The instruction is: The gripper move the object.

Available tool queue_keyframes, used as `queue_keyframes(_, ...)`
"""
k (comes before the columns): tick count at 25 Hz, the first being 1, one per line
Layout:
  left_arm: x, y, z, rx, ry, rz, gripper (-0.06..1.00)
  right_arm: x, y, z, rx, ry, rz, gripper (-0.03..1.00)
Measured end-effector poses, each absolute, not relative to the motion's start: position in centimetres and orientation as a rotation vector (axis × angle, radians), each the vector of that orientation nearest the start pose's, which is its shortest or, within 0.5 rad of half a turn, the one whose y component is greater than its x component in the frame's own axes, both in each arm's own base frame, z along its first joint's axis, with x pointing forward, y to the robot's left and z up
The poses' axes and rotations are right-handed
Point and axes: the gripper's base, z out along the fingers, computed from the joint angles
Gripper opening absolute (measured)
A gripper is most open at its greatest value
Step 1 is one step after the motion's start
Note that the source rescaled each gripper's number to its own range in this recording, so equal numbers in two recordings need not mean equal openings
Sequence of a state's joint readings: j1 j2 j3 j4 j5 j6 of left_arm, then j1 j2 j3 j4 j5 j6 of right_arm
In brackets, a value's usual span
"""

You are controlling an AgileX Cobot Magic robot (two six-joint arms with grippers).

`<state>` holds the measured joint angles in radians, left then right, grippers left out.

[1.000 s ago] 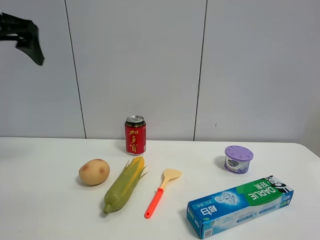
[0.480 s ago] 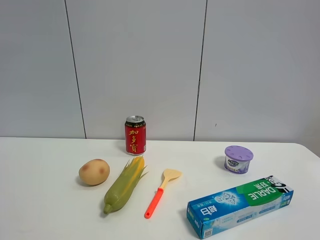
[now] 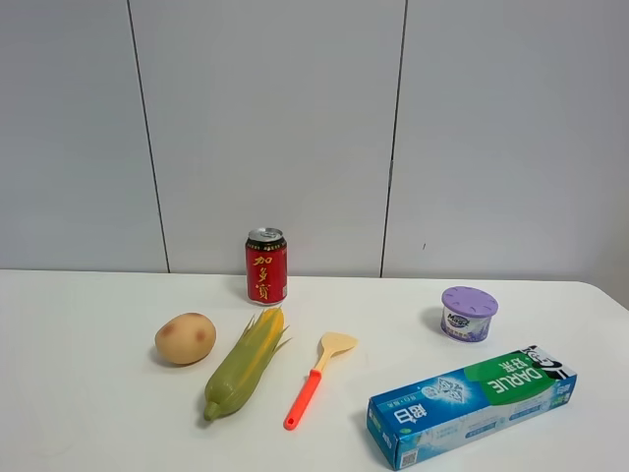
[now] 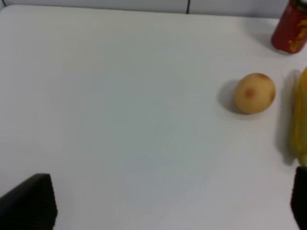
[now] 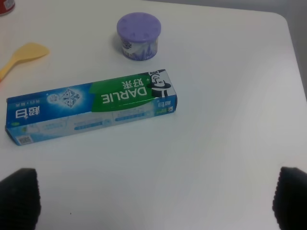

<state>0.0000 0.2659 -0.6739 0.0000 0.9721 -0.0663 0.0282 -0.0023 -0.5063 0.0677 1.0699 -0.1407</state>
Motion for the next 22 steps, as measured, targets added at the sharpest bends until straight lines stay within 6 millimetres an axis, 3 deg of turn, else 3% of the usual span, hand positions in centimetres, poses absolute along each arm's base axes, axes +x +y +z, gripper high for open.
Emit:
queue_keyframes(7,-1.0,-0.1,30.3,-0.062,1.908,-0.066,1.00,-0.7,0.5,27.8,-0.176,2.035,0.011,1.00)
queue_keyframes(15,-0.7,-0.1,28.0,0.001,2.030,-0.021,1.00,-0.7,0.5,27.8,-0.176,2.035,0.011,1.00)
queue_keyframes(22,-0.6,-0.1,28.0,0.009,2.026,-0.016,1.00,-0.7,0.5,27.8,-0.176,2.035,0.011,1.00)
